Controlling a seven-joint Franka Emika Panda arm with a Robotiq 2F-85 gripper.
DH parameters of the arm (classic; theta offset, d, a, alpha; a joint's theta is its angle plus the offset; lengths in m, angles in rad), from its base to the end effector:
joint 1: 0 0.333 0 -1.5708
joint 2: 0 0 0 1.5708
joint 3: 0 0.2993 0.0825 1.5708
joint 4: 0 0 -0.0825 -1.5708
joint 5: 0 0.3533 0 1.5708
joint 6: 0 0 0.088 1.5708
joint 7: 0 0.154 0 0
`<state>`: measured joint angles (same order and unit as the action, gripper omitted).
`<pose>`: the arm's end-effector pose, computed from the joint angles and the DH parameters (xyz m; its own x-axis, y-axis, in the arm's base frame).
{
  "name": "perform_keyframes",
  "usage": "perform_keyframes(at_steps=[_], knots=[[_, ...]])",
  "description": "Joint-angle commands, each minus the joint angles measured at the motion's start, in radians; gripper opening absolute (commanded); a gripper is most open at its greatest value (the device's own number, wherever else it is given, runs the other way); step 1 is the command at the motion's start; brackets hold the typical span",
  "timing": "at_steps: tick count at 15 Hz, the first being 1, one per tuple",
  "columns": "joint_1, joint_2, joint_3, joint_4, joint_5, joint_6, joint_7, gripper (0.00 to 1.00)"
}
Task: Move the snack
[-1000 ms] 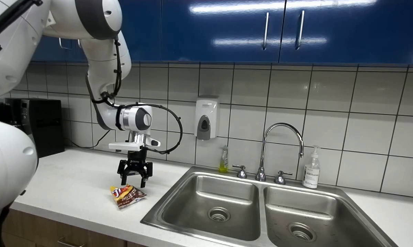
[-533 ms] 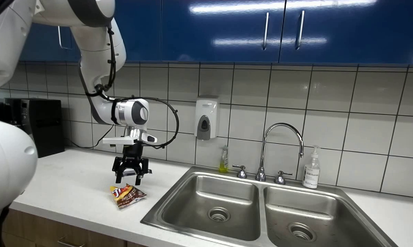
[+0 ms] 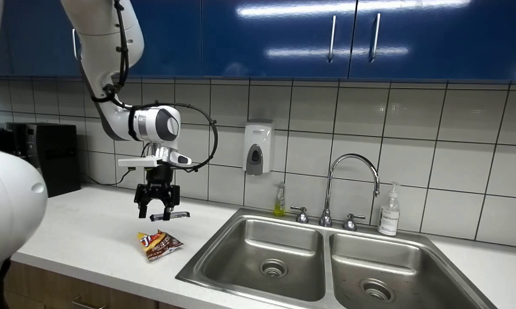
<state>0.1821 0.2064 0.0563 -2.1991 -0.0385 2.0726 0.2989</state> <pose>0.4607 0.1089 0.2285 0.9501 -0.0512 -0.3078 -0.0180 -0.9938 0.1098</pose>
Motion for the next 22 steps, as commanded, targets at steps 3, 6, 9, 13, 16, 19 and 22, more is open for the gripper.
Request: perform_keyframes(at_steps=[3, 6, 9, 13, 16, 19, 22], knots=[[-0.010, -0.223, 0.027, -0.168, 0.011, -0.031, 0.044, 1.00], [-0.012, -0.329, 0.043, -0.247, 0.021, -0.048, 0.054, 1.00], [-0.013, -0.448, 0.062, -0.315, 0.031, -0.096, 0.063, 1.00], [-0.017, -0.607, 0.089, -0.354, 0.034, -0.242, 0.072, 1.00], [-0.027, -0.564, 0.094, -0.330, 0.026, -0.221, 0.043, 1.00], [-0.027, -0.591, 0.096, -0.345, 0.027, -0.228, 0.043, 1.00], [-0.027, -0.590, 0.096, -0.349, 0.027, -0.228, 0.043, 1.00]])
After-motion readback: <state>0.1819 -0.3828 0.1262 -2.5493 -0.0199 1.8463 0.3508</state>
